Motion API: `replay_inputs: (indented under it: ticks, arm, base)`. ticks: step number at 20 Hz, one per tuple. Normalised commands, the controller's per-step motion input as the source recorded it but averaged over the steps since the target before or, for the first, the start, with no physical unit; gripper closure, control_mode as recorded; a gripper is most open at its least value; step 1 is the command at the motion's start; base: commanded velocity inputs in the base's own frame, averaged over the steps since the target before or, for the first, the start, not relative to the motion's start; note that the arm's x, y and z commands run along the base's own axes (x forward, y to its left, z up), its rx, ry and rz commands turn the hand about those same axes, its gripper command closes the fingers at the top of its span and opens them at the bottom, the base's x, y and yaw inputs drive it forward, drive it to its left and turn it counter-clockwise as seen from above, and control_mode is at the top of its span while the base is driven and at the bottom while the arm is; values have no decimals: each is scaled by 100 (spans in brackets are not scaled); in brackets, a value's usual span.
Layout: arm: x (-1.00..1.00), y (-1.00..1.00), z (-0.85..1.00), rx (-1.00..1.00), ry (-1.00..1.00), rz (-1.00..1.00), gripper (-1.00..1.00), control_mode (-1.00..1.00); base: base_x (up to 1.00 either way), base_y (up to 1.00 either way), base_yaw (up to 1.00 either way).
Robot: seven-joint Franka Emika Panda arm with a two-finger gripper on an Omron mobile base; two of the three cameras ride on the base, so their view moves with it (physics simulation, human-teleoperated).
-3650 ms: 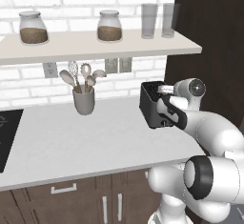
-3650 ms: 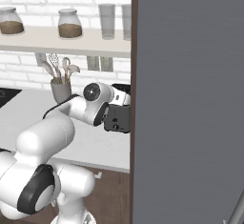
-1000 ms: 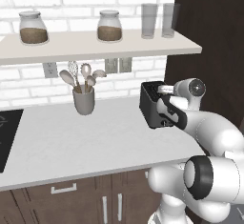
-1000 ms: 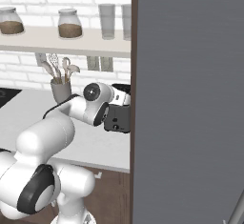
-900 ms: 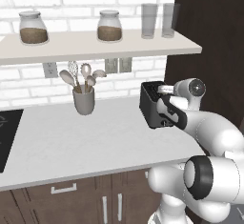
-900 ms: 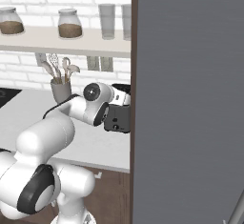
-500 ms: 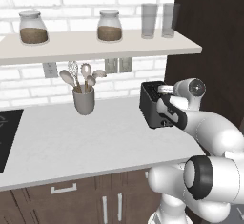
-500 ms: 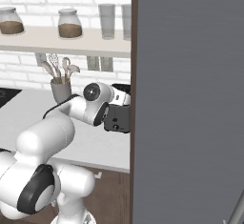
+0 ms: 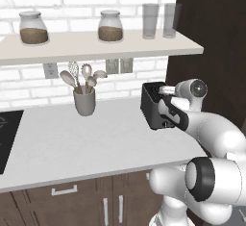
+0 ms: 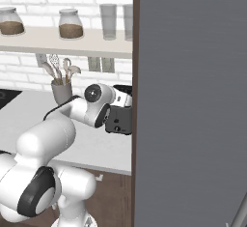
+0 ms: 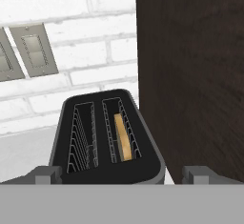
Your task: Start the toaster. Once the lever pops up, take the bread to the plate on the dining counter.
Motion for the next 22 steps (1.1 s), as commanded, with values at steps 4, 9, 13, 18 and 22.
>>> replay_inputs:
  ticks: [4, 9, 13, 18, 22]
  arm:
    - [0, 0, 0, 0, 0, 0, -100, -100]
    - [0, 0, 0, 0, 0, 0, -100, -100]
    - [0, 0, 0, 0, 0, 0, -100, -100]
    - [0, 0, 0, 0, 0, 0, -100, -100]
    - [0, 0, 0, 0, 0, 0, -100, -100]
  base:
    - [0, 0, 0]
    - [0, 0, 0]
    - [0, 0, 0]
    - [0, 0, 0]
    - [0, 0, 0]
